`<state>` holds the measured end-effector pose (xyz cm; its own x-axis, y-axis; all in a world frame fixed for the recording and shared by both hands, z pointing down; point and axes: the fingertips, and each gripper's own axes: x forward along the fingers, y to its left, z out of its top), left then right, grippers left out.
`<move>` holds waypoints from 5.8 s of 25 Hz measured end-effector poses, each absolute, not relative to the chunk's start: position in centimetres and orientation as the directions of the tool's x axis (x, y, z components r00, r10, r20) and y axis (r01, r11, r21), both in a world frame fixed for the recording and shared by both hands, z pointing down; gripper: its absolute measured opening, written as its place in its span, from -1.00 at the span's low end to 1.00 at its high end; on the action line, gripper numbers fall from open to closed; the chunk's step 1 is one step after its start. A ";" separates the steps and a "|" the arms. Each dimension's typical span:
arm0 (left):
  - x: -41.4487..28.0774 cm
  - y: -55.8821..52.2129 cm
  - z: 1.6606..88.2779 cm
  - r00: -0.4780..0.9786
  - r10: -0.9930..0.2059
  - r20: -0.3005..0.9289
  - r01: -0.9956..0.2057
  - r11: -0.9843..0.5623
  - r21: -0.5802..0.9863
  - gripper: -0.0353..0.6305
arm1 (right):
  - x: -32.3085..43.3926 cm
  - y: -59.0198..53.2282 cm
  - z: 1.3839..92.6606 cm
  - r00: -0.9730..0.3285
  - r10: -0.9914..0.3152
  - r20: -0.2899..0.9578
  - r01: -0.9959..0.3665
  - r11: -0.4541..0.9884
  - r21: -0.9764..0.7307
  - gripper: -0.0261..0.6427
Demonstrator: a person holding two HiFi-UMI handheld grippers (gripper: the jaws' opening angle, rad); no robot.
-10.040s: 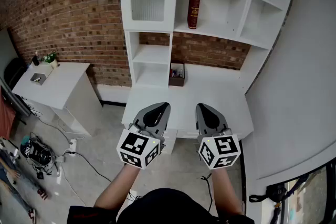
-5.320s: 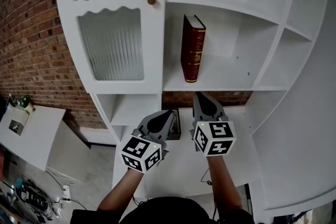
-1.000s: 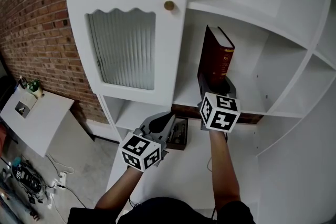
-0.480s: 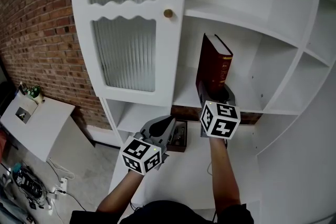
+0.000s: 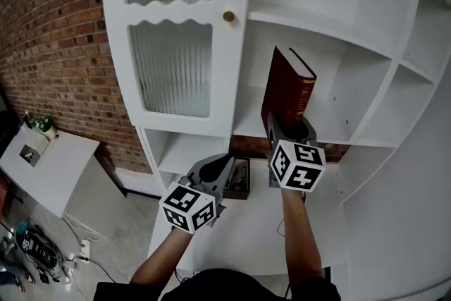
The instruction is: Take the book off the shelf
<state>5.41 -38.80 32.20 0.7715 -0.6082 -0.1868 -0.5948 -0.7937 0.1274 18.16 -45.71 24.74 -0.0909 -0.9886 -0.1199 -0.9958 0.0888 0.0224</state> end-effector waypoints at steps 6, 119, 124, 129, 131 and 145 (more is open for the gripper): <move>5.0 -37.4 32.0 0.781 -0.594 -0.194 -0.580 -0.804 0.127 -0.87 | 17.6 -43.3 24.7 -0.098 -0.986 -0.135 -0.995 0.098 0.010 -0.21; 11.0 -14.7 35.3 0.790 -0.604 -0.104 -0.594 -0.797 0.111 -0.87 | 19.8 -18.3 34.8 -0.233 -0.972 -0.031 -0.971 0.234 -0.046 -0.22; 9.0 -14.6 35.4 0.792 -0.602 -0.101 -0.590 -0.798 0.125 -0.87 | 18.4 -18.2 34.7 -0.214 -0.976 -0.031 -0.976 0.215 -0.046 -0.22; 6.8 -14.8 35.0 0.793 -0.600 -0.108 -0.586 -0.799 0.133 -0.87 | 16.5 -17.9 34.6 -0.206 -0.978 -0.033 -0.978 0.207 -0.037 -0.22; 6.2 -14.8 35.0 0.796 -0.596 -0.109 -0.582 -0.802 0.131 -0.87 | 15.8 -17.8 34.5 -0.203 -0.978 -0.037 -0.978 0.204 -0.038 -0.22; 4.6 -15.2 34.7 0.817 -0.564 -0.125 -0.547 -0.824 0.147 -0.87 | 14.2 -17.7 34.1 -0.174 -0.984 -0.035 -0.984 0.175 -0.019 -0.22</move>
<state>4.56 -15.16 34.67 0.8166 -0.5635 -0.1251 -0.5465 -0.8245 0.1468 14.22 -17.75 34.10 -0.1742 -0.9841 -0.0353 -0.9844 0.1749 -0.0195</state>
